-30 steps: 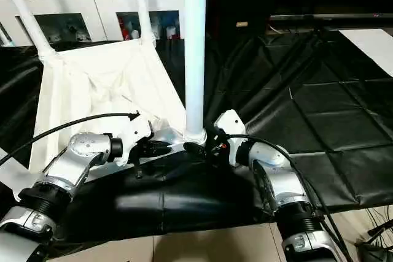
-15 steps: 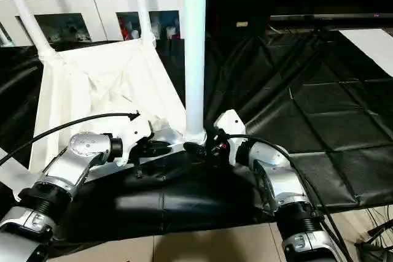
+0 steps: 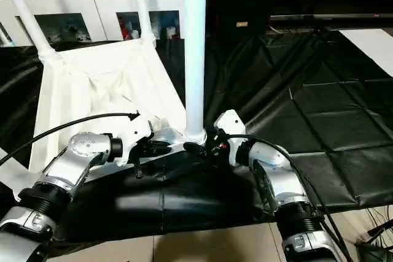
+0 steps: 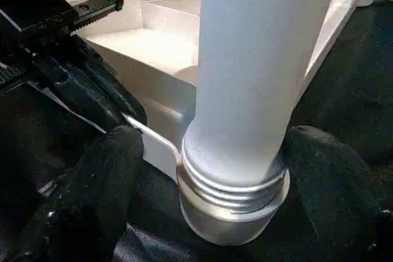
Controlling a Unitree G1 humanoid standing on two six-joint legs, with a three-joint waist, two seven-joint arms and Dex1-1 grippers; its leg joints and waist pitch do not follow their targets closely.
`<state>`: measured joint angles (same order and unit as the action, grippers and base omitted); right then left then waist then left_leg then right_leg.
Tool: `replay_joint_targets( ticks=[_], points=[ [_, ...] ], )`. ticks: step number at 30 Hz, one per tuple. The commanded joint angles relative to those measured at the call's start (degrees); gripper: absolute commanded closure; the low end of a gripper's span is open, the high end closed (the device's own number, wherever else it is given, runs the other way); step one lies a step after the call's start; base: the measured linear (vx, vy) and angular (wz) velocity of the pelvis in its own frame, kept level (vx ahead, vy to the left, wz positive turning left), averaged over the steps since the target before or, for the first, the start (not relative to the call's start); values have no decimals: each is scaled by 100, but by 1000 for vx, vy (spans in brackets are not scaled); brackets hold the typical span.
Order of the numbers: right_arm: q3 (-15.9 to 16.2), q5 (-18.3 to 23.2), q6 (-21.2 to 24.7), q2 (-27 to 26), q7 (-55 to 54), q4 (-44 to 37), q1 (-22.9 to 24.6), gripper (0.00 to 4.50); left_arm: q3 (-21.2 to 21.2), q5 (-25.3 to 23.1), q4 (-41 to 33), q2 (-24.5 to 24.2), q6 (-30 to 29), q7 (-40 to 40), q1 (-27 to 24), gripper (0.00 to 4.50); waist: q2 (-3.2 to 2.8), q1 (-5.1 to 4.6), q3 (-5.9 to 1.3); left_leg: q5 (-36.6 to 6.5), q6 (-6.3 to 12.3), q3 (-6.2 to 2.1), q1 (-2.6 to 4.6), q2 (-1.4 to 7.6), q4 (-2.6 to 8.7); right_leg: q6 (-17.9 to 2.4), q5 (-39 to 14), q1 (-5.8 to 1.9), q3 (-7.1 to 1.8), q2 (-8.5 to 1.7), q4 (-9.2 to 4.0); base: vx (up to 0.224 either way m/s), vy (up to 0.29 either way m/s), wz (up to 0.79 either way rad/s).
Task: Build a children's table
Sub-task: Rotate leg to tighten
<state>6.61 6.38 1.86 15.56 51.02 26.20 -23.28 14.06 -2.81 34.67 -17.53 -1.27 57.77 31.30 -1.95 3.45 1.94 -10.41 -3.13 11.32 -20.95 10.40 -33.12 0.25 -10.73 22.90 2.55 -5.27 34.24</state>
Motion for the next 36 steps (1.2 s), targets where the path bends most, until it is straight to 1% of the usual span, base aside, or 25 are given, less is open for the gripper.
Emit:
replay_joint_targets(
  ticks=[1, 13, 36],
  points=[
    [227, -43, 68, -50, 99, 0, 44, 64, 183, -72, 197, 36, -49, 25, -180, 450, 79, 46, -341, -858, 627, -105, 25, 246, 310, -1548, -333, -293, -168, -281, -294, 0, 0, 0],
    [227, -43, 68, -50, 99, 0, 44, 64, 183, -72, 197, 36, -49, 25, -180, 450, 81, 45, -340, -846, 634, -104, 21, 244, 309, -1557, -291, -295, -167, -279, -289, 0, 0, 0],
    [227, -43, 68, -50, 99, 0, 44, 64, 183, -72, 197, 36, -49, 25, -180, 450, 78, 47, -339, -873, 618, -105, 27, 247, 312, -1540, -371, -292, -169, -282, -298, 0, 0, 0]
  ],
)
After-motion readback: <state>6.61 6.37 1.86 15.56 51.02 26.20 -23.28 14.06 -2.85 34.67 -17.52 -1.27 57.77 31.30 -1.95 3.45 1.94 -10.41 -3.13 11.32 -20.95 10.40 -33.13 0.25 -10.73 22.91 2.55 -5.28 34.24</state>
